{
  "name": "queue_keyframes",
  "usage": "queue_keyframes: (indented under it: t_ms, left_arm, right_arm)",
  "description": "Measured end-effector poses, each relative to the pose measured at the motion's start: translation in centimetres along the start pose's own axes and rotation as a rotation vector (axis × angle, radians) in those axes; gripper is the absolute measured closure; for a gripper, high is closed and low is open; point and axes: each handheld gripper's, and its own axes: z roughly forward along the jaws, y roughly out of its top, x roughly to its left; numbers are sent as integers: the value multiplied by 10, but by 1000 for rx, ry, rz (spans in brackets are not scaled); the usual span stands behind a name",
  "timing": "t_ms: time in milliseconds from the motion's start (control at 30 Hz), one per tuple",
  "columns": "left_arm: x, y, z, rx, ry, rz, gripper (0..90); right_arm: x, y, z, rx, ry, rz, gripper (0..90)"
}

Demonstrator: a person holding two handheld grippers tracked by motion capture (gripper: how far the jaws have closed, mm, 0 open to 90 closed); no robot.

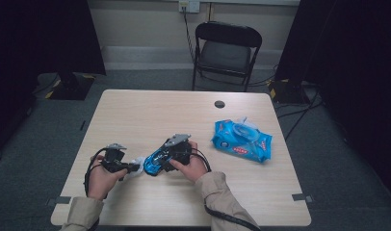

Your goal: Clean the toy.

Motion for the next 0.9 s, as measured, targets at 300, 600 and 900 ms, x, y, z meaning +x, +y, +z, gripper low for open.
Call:
queue_keyframes:
  t_ms: [300, 600, 900]
  left_arm:
    - [-5, -6, -13, -40, 3, 19, 860]
    - [-12, 4, -24, -80, 18, 58, 856]
    - [-27, 20, -30, -110, 13, 106, 844]
  right_arm:
    - [0, -2, 0, -15, -1, 0, 123]
    - [0, -4, -2, -34, 3, 11, 128]
    - [-13, 0, -23, -53, 67, 37, 144]
